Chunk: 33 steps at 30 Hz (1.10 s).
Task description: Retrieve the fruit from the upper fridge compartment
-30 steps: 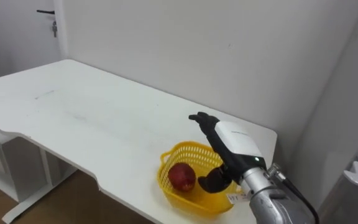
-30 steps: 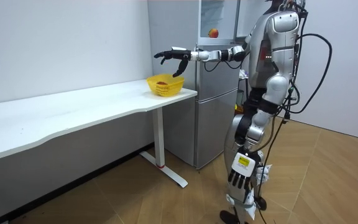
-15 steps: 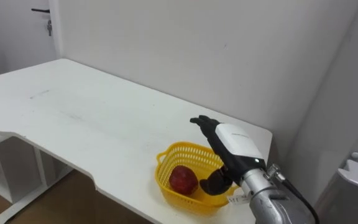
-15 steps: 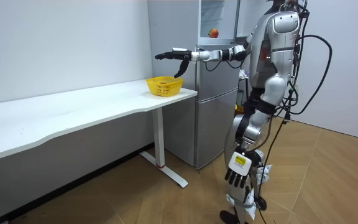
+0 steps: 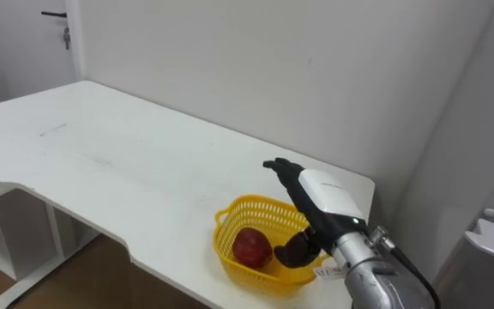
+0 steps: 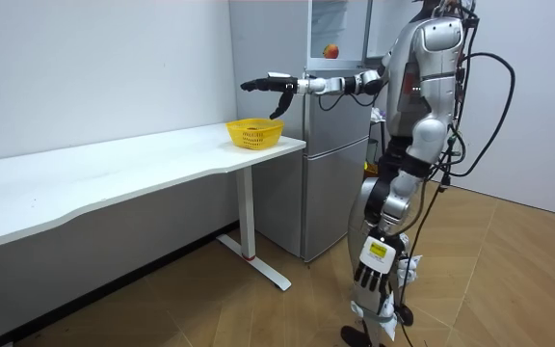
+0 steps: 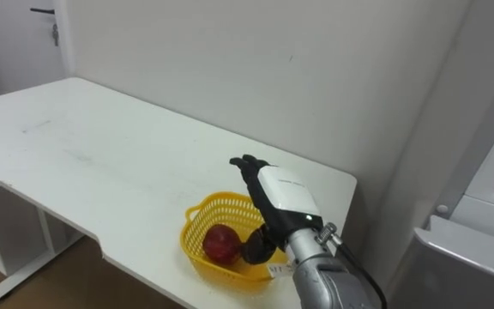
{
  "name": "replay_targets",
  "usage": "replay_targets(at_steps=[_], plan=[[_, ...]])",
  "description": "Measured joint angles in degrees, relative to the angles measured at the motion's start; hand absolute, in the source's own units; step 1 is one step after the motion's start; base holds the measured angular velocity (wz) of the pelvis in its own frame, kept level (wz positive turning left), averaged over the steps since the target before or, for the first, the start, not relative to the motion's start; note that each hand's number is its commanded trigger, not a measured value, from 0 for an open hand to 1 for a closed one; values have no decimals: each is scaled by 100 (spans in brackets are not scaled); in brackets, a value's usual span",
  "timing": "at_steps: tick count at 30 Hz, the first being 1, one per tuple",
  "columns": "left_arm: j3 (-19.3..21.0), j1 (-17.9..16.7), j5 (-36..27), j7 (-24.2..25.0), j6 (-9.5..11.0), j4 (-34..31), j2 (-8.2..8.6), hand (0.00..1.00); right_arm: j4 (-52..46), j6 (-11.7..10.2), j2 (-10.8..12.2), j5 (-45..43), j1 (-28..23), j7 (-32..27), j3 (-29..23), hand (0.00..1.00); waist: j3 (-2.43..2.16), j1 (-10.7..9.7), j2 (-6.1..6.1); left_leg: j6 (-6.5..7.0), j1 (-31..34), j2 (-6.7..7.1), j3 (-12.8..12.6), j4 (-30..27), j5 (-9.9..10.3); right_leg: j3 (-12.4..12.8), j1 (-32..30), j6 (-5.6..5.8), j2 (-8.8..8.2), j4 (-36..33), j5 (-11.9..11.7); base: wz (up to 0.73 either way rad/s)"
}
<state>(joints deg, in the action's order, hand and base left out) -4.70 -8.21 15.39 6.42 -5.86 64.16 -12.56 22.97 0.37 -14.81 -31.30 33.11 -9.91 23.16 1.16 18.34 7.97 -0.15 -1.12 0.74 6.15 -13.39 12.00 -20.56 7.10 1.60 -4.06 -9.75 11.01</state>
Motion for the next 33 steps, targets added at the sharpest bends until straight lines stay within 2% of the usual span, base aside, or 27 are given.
replay_targets(at_steps=[2,4,7,12,14,20,21,22,23,26,29,33], plan=[[1,-27,-3,-4,0,4,17,0,-203,-58,6,52,-3,-94,-67,0,32,-97,-69,0,-35,2,9,-18,0,10,49,0,-1,2,0,3],[0,-19,-1,-6,0,1,45,0,-424,-130,6,49,-5,-195,-104,0,32,-143,-109,0,-48,-2,-25,-18,1,29,46,0,0,6,0,-9],[-1,-5,44,-6,30,-6,88,0,-781,-301,43,130,-36,-323,-216,0,30,-256,-247,1,-59,-6,-97,-14,1,142,31,-2,3,5,-2,-13],[-71,-46,-9,-130,99,4,101,0,-1165,-458,49,659,-155,-469,-290,0,-50,-468,-478,4,-159,-24,-243,35,0,309,34,-8,12,-9,-7,-15],[-68,-60,-15,-220,112,4,108,0,-1592,-468,125,678,-406,-604,-524,0,-95,-575,-544,9,-224,-32,-300,78,-5,374,46,-10,15,-11,-8,-17],[-52,-20,-13,-243,162,66,142,0,-2608,-550,144,972,-952,-910,-948,0,-100,-797,-549,9,-351,-98,-576,187,-2,633,45,-24,64,-7,-40,-23],[-53,-18,-7,-243,173,90,147,0,-2703,-584,145,992,-1003,-946,-950,0,-98,-837,-552,8,-356,-99,-580,190,-2,633,47,-24,65,-6,-41,-11],[-54,-12,1,-245,180,119,165,0,-2861,-646,152,1007,-1111,-1038,-973,0,-74,-922,-596,8,-366,-100,-593,190,-2,638,47,-25,65,-5,-41,-5],[-57,-12,-3,-257,202,106,182,0,-2961,-733,165,1026,-1229,-1148,-1030,0,-81,-1017,-587,8,-364,-105,-614,193,-2,646,28,-27,67,-9,-42,-6],[-73,-52,-3,-307,235,107,216,0,-3313,-841,166,1059,-1620,-1352,-1198,0,-73,-1076,-635,8,-369,-132,-705,234,-1,715,-17,-37,86,-7,-68,-14],[-42,-113,-9,-320,276,121,274,0,-3499,-960,161,1023,-1878,-1465,-1438,0,-97,-1217,-701,8,-416,-133,-752,275,-1,777,-16,-32,94,-10,-73,-9],[7,-182,-10,-331,348,190,290,0,-3677,-1031,153,1022,-1925,-1849,-1862,0,-111,-1332,-706,8,-453,-148,-793,316,-1,804,-24,-32,108,-13,-72,-7]])
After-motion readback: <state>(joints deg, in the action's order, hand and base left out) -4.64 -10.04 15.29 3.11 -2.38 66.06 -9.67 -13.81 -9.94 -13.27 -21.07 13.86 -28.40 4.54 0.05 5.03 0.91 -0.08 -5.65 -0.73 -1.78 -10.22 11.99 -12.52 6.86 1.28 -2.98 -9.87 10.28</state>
